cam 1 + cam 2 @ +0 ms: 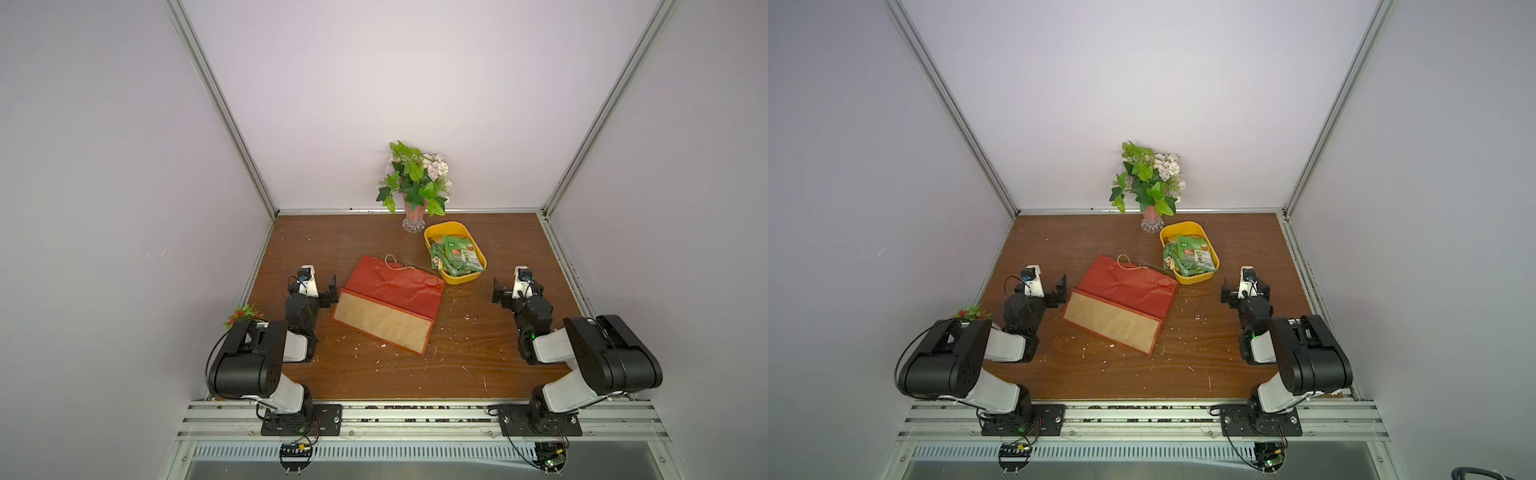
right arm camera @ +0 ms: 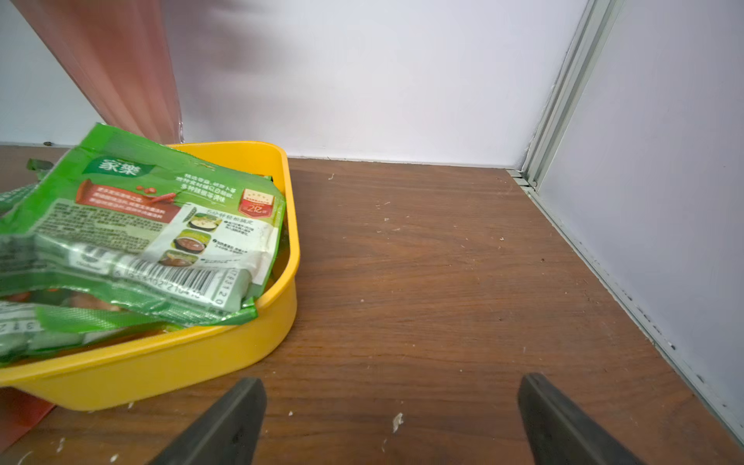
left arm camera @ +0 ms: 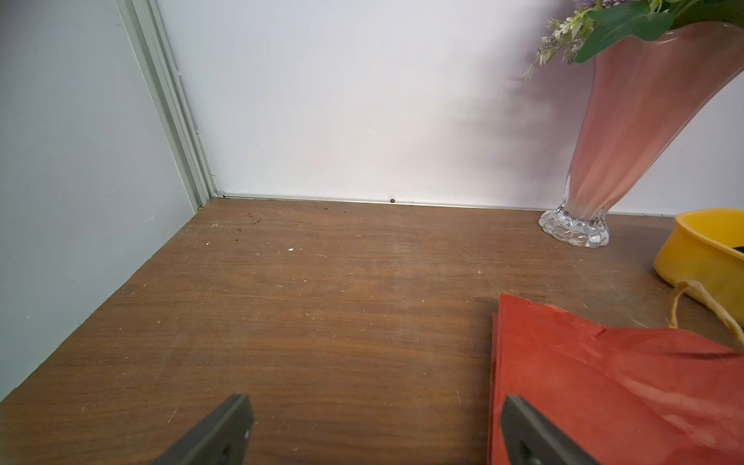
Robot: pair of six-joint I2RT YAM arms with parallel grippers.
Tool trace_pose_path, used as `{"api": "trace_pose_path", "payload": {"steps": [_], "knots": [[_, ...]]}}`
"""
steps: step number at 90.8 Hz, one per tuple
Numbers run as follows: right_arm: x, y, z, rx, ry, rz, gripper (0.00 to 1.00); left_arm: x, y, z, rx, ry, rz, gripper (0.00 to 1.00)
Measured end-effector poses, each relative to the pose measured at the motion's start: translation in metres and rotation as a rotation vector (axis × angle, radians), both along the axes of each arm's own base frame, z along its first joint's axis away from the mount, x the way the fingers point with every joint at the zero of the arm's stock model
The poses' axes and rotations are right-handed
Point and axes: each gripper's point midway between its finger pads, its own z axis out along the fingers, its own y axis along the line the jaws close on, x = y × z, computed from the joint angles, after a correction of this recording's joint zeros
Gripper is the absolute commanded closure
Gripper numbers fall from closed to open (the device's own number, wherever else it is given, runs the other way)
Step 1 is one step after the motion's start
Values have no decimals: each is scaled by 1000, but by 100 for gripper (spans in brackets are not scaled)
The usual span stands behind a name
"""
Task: Place the condiment packets inside the bag
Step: Pick up the paper bag from the center of the board.
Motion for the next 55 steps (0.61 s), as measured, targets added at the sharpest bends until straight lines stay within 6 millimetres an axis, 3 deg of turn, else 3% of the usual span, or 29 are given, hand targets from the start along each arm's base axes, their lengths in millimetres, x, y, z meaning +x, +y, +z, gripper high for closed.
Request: {"api": "trace_pose_path", "payload": {"steps": [43, 55], "knots": [[0, 0, 0, 0, 0, -1, 0, 0, 0, 0, 0, 0, 0, 1], [-4, -8, 5, -11, 2, -80, 0, 0, 0, 0, 0, 0, 0, 1]]}}
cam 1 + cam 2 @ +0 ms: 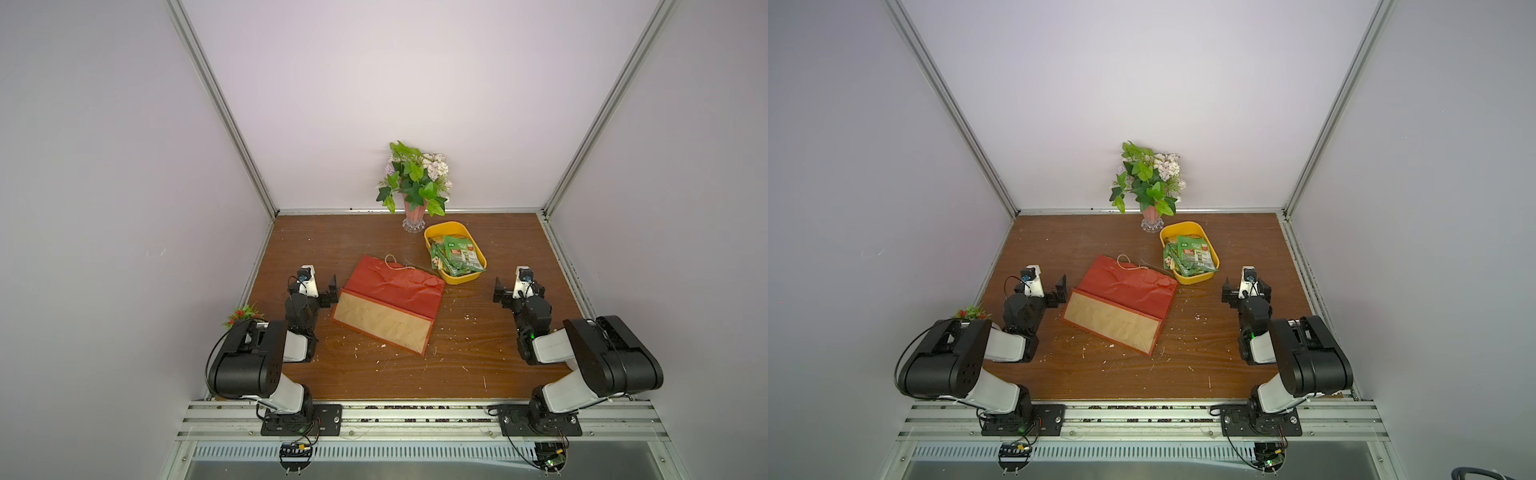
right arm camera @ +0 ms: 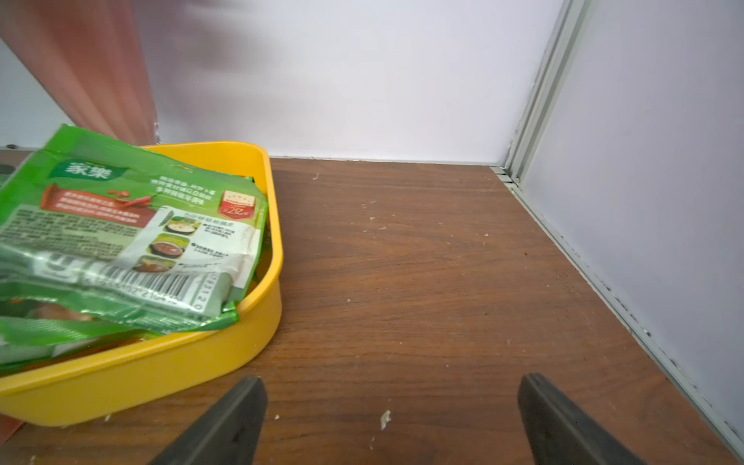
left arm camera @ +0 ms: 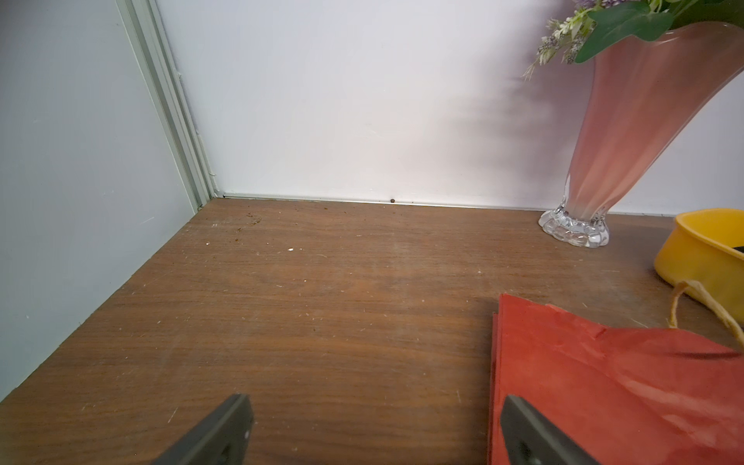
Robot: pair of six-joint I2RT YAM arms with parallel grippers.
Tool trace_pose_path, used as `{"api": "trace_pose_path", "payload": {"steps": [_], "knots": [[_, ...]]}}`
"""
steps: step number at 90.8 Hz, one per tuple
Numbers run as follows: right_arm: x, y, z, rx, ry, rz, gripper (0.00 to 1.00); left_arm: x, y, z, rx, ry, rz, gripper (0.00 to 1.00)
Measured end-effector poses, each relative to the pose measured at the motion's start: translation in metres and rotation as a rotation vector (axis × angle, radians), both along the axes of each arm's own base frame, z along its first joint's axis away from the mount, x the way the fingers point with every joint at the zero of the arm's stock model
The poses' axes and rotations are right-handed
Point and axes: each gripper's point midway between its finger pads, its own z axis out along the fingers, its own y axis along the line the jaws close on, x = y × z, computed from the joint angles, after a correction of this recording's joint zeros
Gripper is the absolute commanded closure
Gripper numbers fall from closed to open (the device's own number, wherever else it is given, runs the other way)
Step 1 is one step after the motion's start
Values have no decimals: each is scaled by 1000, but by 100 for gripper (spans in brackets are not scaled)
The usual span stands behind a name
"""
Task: Place the condiment packets inside the bag
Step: Pick up the paper bag from the center of the board.
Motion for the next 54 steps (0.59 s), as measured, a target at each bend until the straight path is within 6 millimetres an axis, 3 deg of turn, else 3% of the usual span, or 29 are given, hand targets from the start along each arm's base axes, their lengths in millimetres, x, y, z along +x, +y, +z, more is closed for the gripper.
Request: {"api": "trace_pose_path", "payload": {"steps": [6, 18, 26, 33, 38, 44, 54], "knots": [[-4, -2, 15, -7, -28, -32, 1, 0, 1, 1, -3, -2, 5, 1], [-16, 6, 69, 42, -169, -28, 1, -1, 3, 14, -4, -1, 8, 1], [-29, 13, 111, 166, -301, 20, 1, 20, 4, 43, 4, 8, -7, 1], [-35, 23, 133, 272, -379, 88, 1, 42, 2, 76, 10, 12, -50, 1], [-34, 36, 142, 323, -393, 165, 1, 53, 2, 93, 17, 32, -85, 1], [-21, 60, 153, 354, -370, 284, 0, 56, -1, 97, 16, 85, -134, 1], [19, 121, 180, 340, -286, 471, 0, 43, -4, 69, -24, 207, -196, 1]]}}
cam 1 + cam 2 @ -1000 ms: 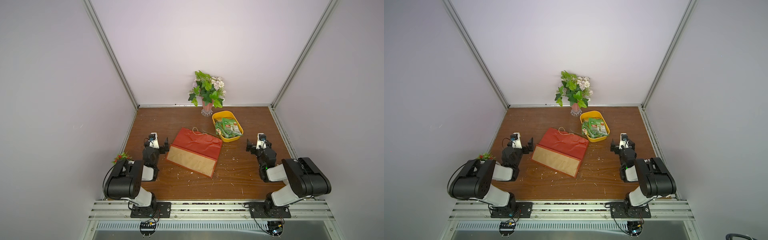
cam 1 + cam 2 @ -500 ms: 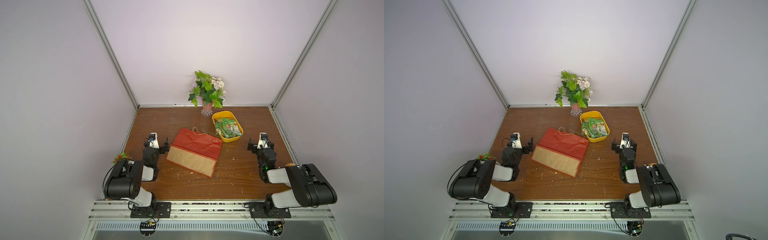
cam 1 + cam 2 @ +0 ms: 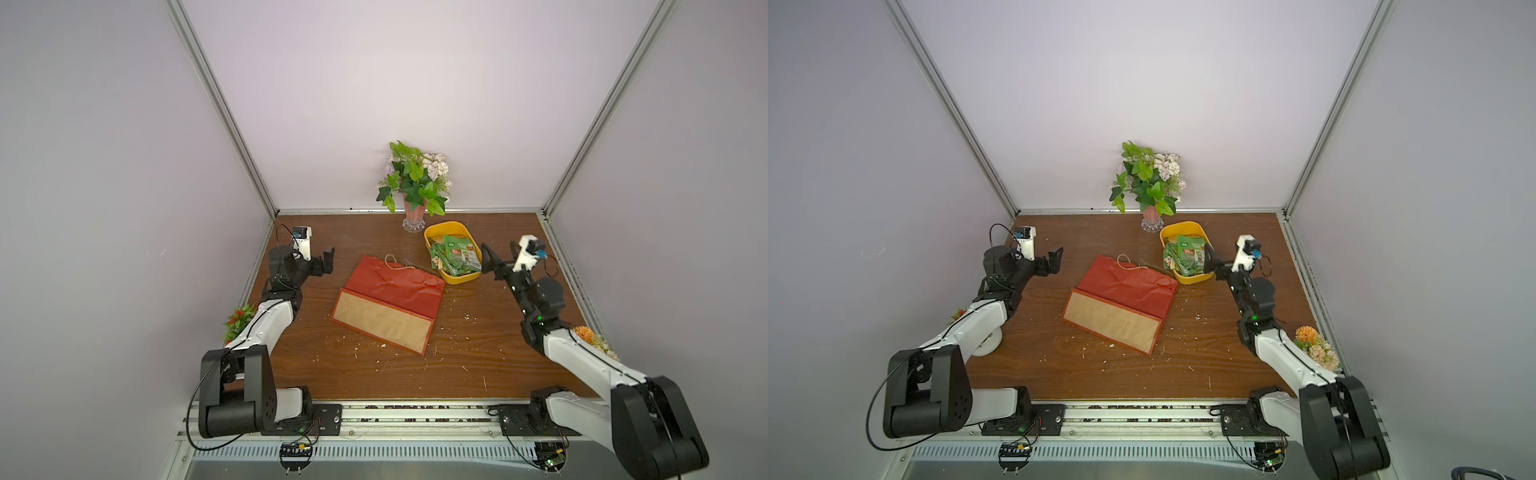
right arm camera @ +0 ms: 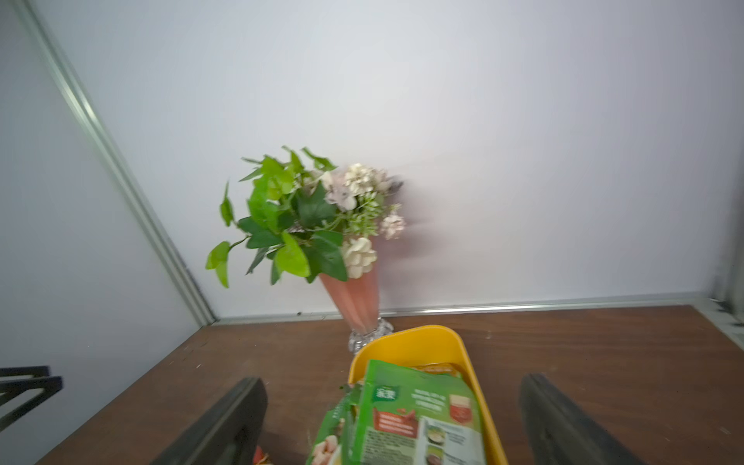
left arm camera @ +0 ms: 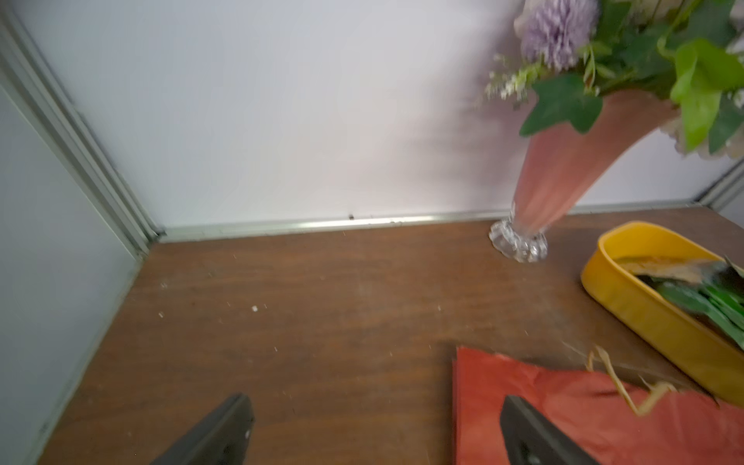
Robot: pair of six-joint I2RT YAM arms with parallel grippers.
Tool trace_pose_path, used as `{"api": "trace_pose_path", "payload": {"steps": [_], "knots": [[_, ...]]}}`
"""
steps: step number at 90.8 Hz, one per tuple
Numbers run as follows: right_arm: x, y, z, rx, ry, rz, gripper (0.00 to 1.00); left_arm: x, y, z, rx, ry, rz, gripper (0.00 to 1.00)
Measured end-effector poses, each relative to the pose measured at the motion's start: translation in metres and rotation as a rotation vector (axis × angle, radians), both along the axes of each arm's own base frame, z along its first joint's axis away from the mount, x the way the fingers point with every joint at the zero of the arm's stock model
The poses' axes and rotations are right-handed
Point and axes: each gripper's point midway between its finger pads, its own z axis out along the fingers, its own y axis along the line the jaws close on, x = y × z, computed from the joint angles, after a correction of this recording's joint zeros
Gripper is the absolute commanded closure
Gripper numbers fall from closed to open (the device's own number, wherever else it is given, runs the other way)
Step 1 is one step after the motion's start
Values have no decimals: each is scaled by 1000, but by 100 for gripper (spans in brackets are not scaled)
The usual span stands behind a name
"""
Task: Place the condiment packets inside the bag
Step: Pick up the paper bag from the center of the board.
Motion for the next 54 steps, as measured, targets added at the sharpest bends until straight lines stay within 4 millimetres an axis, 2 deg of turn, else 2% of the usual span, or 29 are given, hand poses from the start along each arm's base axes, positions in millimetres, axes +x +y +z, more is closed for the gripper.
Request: {"api": "trace_pose_path", "payload": {"steps": [7, 16, 25, 33, 45, 54], "knots": [[16, 54, 15, -48, 0, 131, 1, -18, -2, -34, -32, 99, -19, 1], [34, 109, 5, -112, 44, 257, 1, -42, -8, -73, -70, 210, -37, 1], [54, 148, -35, -196, 139, 327, 1, -56, -13, -93, -88, 258, -52, 1], [63, 173, -83, -286, 247, 381, 1, -61, -15, -100, -96, 269, -61, 1], [64, 197, -138, -390, 372, 459, 1, -58, -15, -97, -93, 245, -64, 1], [61, 208, -163, -444, 428, 512, 1, -56, -15, -96, -93, 235, -66, 1]]}}
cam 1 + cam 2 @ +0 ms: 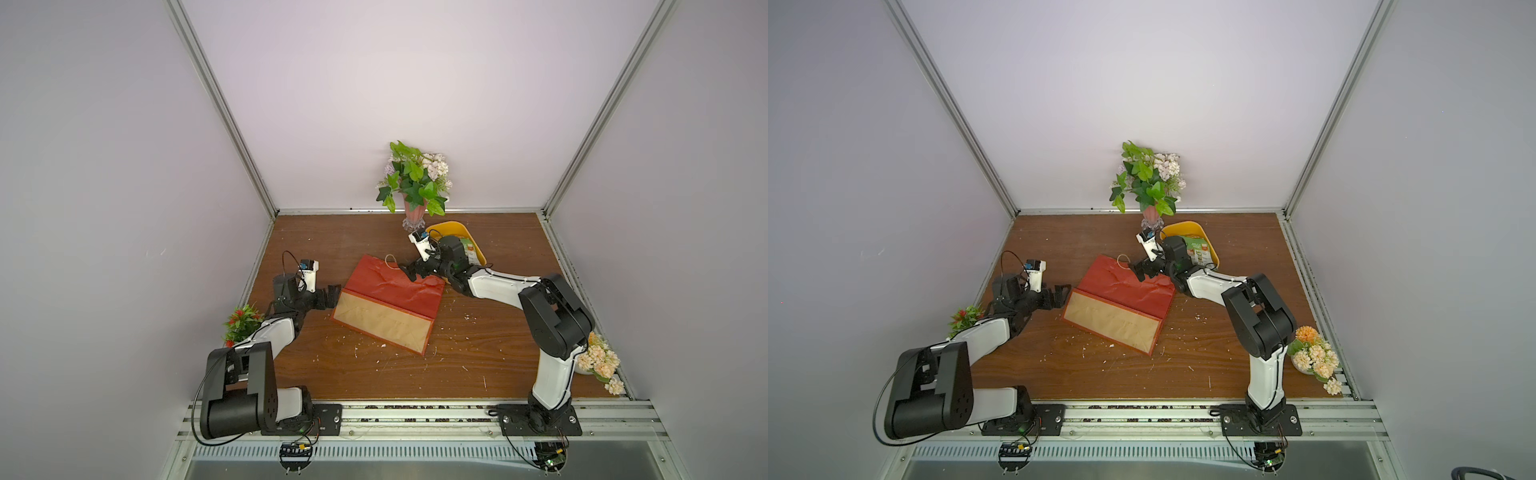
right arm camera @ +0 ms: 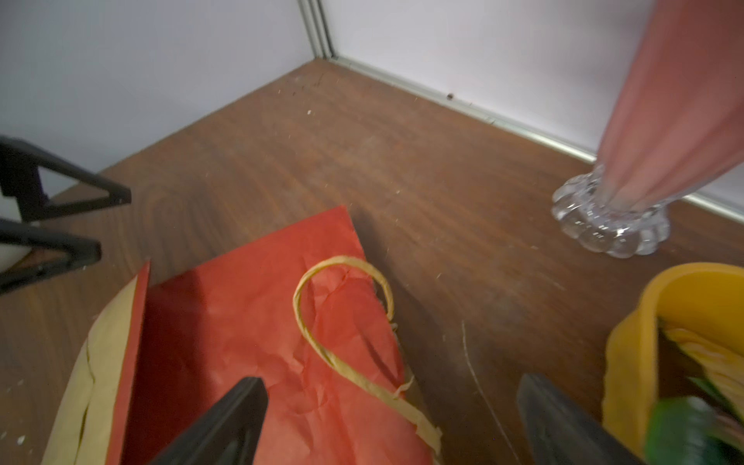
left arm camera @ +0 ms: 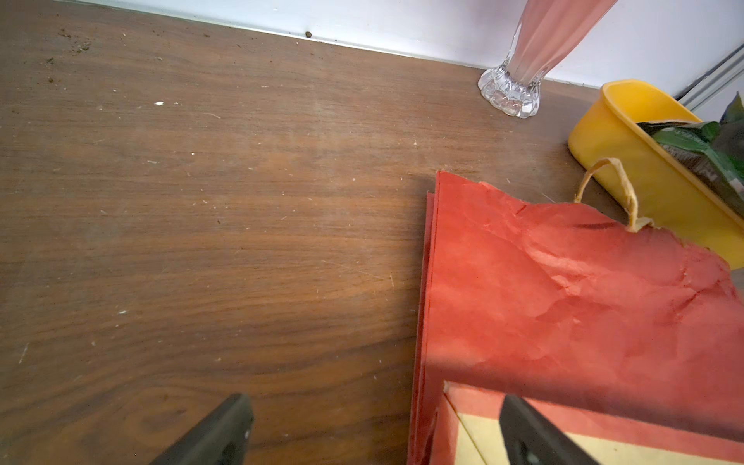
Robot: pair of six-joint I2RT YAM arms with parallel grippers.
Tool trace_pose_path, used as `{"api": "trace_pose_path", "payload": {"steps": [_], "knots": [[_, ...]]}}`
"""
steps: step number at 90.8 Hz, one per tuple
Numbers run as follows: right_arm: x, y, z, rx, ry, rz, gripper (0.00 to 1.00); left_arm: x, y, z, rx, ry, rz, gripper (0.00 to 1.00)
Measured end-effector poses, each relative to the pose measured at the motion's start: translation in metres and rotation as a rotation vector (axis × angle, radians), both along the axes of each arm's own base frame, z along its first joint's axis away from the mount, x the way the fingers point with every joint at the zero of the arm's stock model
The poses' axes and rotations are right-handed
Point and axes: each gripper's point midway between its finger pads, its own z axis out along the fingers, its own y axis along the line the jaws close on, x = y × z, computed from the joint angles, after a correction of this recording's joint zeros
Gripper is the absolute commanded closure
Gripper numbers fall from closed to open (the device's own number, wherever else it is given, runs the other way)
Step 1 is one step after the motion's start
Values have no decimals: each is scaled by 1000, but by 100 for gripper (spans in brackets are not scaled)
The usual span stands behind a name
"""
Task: Place the condiment packets inside the bag
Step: Pick up the paper bag from the center of the board.
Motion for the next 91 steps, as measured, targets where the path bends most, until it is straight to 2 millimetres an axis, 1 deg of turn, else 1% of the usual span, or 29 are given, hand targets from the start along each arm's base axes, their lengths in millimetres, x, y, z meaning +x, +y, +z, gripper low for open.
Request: {"api": "trace_pose_path", "payload": {"steps": [12, 25, 35, 40, 58, 68, 74, 82, 86, 91], "knots": [[1, 12, -18, -46, 40, 62, 1, 0, 1, 1, -10, -2, -3, 1], [3, 21, -30, -96, 57, 104, 2, -2, 5, 4, -21, -16, -1, 1], [3, 29, -36, -128, 61, 132, 8, -2, 5, 8, -25, -30, -4, 1], [1, 32, -39, -141, 69, 143, 13, -2, 4, 8, -26, -34, -8, 1], [-5, 33, -48, -174, 94, 163, 23, -2, 4, 9, -27, -35, -10, 1], [-5, 31, -50, -187, 96, 160, 35, -2, 4, 9, -28, -37, -12, 1], [-3, 30, -50, -194, 92, 149, 45, -2, 3, 11, -28, -41, -15, 1], [0, 29, -48, -198, 78, 136, 60, -2, 2, 15, -28, -53, -23, 1], [3, 28, -47, -195, 74, 123, 71, -3, 1, 17, -28, -58, -29, 1], [5, 28, -46, -196, 59, 113, 81, -4, 0, 19, -28, -62, -37, 1]]}}
